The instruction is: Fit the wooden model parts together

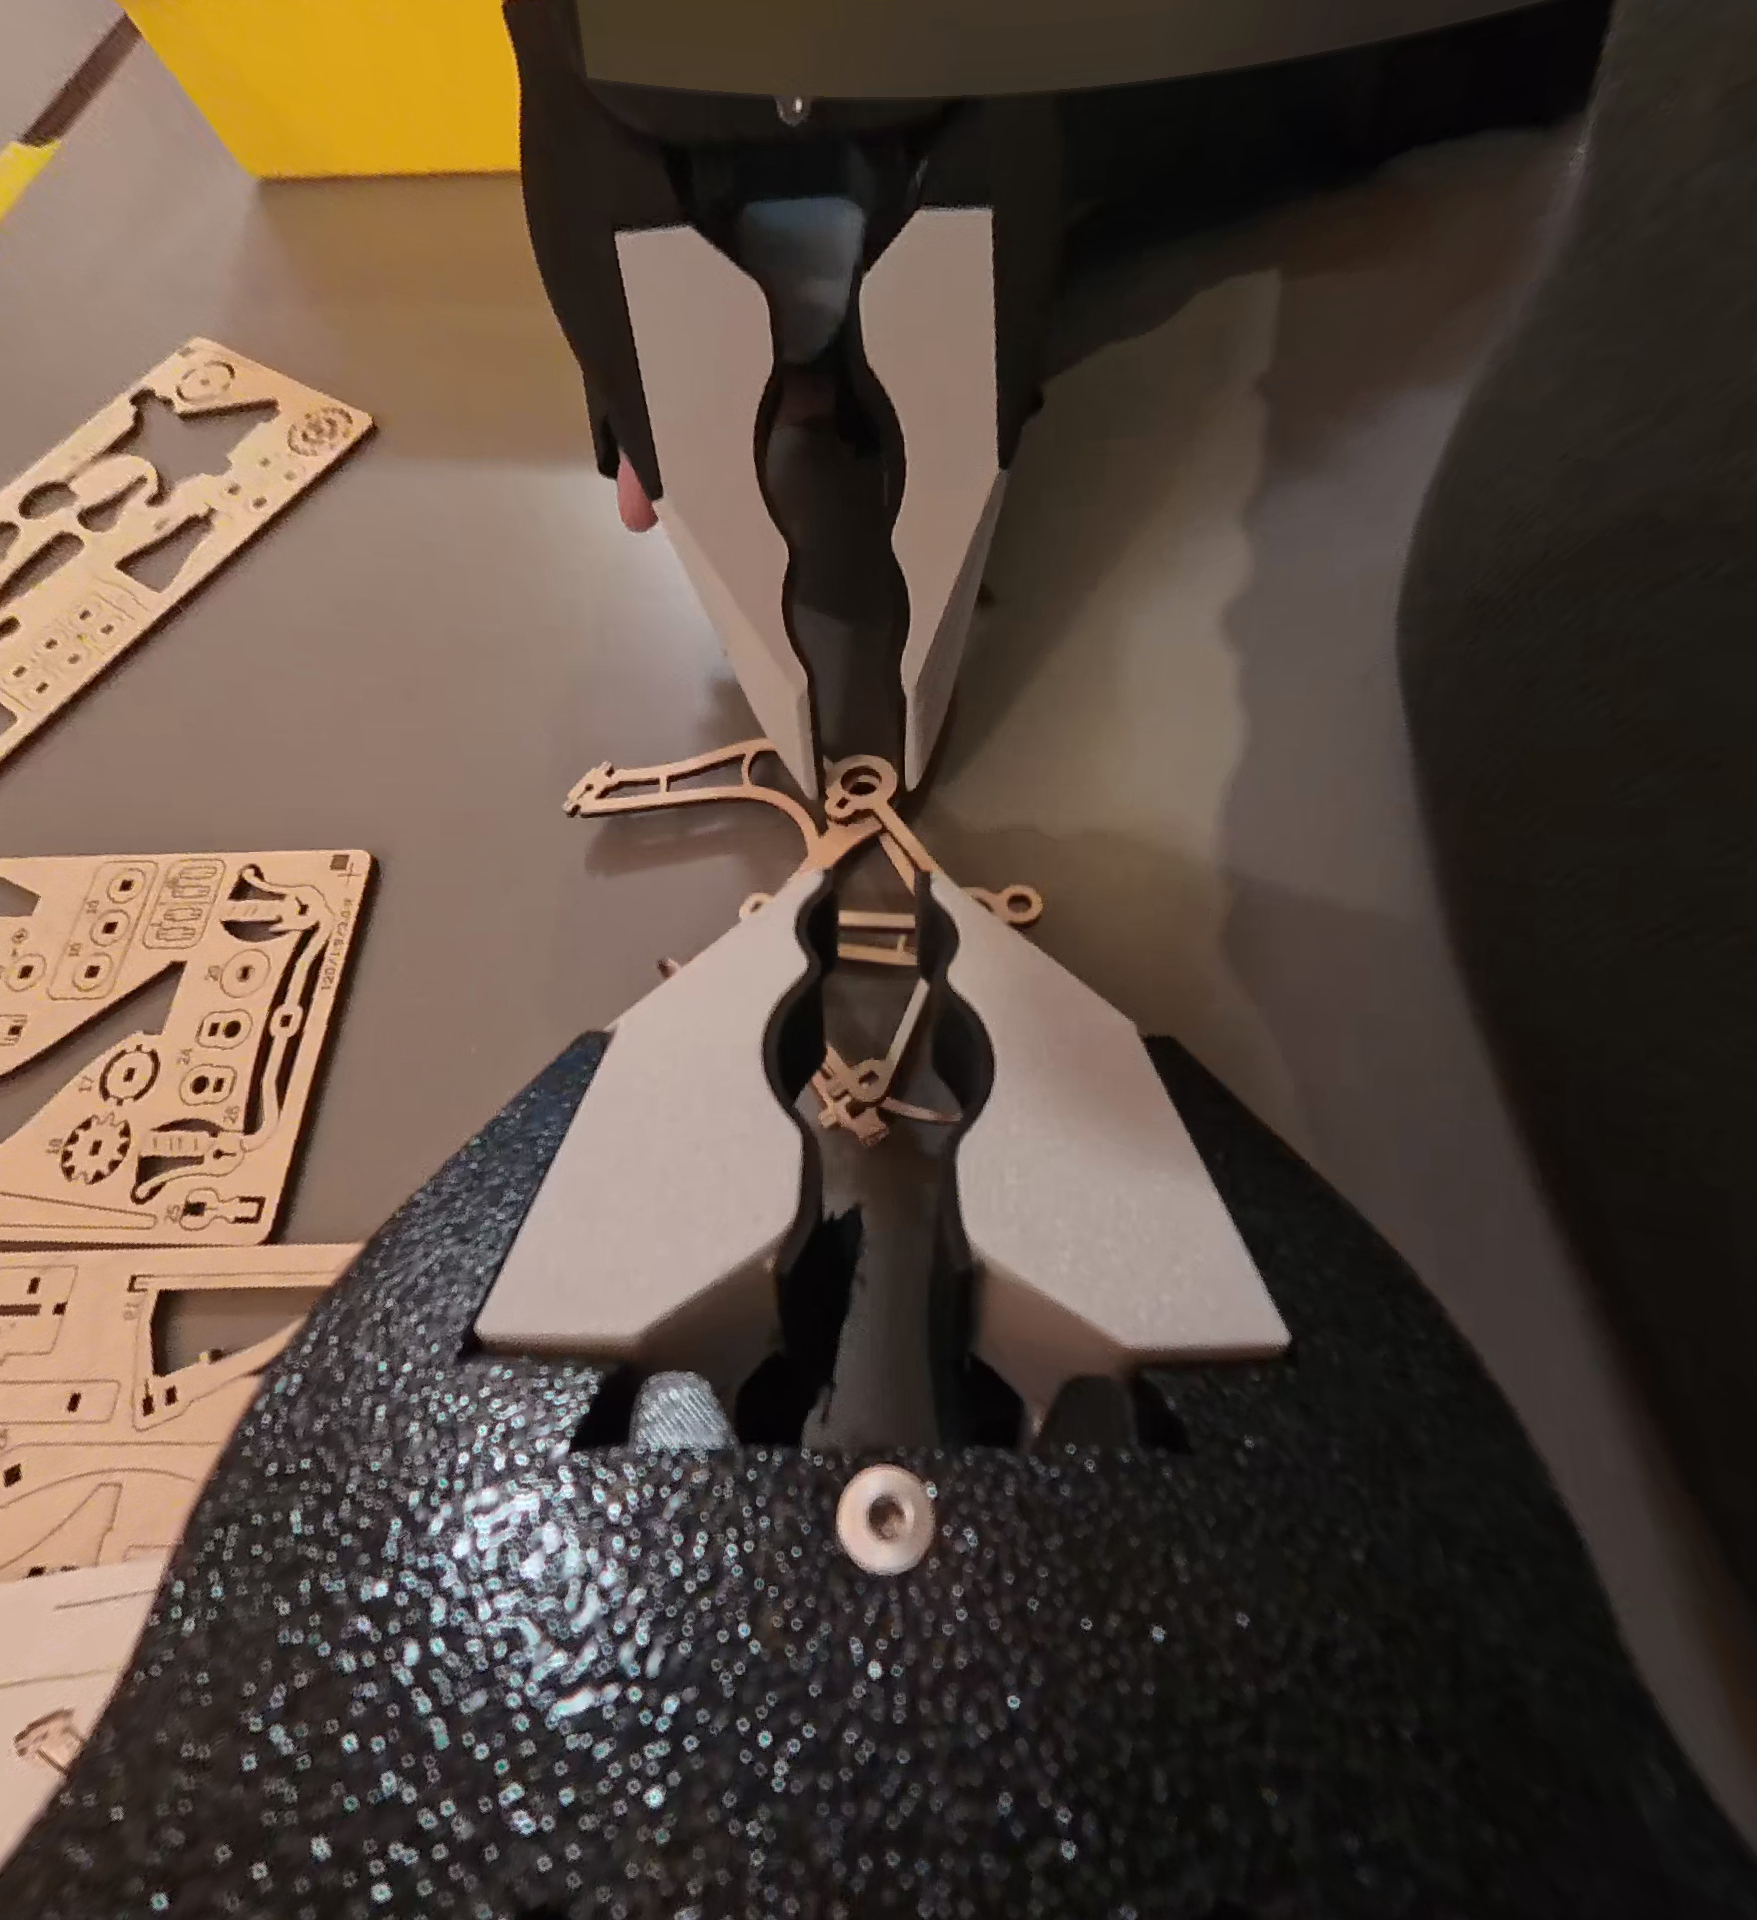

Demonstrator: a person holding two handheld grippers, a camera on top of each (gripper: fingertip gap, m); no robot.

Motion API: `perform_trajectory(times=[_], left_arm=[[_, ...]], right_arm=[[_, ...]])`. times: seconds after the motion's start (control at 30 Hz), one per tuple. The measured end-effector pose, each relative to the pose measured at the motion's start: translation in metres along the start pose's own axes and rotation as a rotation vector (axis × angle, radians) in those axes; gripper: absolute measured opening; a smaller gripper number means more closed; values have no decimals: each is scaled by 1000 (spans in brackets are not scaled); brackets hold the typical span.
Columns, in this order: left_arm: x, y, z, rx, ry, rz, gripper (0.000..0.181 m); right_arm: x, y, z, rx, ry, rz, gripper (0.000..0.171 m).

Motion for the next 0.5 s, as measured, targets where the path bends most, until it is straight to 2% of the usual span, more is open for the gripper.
perform_trajectory(times=[0.1,0.3,0.5], left_arm=[[10,-6,3,-8,17,60,11],[12,-9,4,22,110,52,1],[13,-17,0,19,148,88,0]], right_arm=[[-1,0,0,2,-5,-6,15],[-1,-1,-1,8,-18,-4,15],[-2,-3,-1,4,-54,-5,15]])
Point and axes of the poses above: each gripper's, where its closed fingertips meet, y back along the fingers, x out of its underside, z = x × y across the jaws, the point moved 3 cm from there along y, back along the fingers, and after that the axes turned 15 degrees about y, right-handed, at the moved point
